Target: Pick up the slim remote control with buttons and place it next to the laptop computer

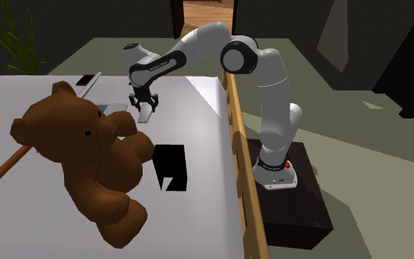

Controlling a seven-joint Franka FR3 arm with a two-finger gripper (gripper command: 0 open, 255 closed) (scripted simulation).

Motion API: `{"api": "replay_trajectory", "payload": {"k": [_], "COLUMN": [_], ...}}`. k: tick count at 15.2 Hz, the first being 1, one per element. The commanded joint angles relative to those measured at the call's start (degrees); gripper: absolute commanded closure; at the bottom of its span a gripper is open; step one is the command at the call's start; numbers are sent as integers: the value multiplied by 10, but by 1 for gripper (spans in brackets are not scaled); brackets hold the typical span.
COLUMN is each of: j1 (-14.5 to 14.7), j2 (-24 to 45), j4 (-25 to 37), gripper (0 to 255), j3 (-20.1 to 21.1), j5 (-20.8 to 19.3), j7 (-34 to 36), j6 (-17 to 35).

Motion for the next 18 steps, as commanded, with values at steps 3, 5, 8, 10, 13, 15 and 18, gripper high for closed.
{"api": "replay_trajectory", "payload": {"k": [3, 5, 8, 10, 13, 15, 18], "j1": [0, 1, 1, 1, 1, 1, 1], "j2": [11, 17, 19, 19, 19, 19, 19], "j4": [-15, -21, -22, -22, -22, -22, -22], "gripper": [255, 255, 255, 255, 255, 0, 0], "j3": [-3, -4, -4, -4, -4, -4, -4], "j5": [-5, -7, -8, -8, -8, -8, -8], "j7": [3, 4, 5, 5, 5, 5, 5], "j6": [26, 38, 40, 40, 40, 40, 40]}}
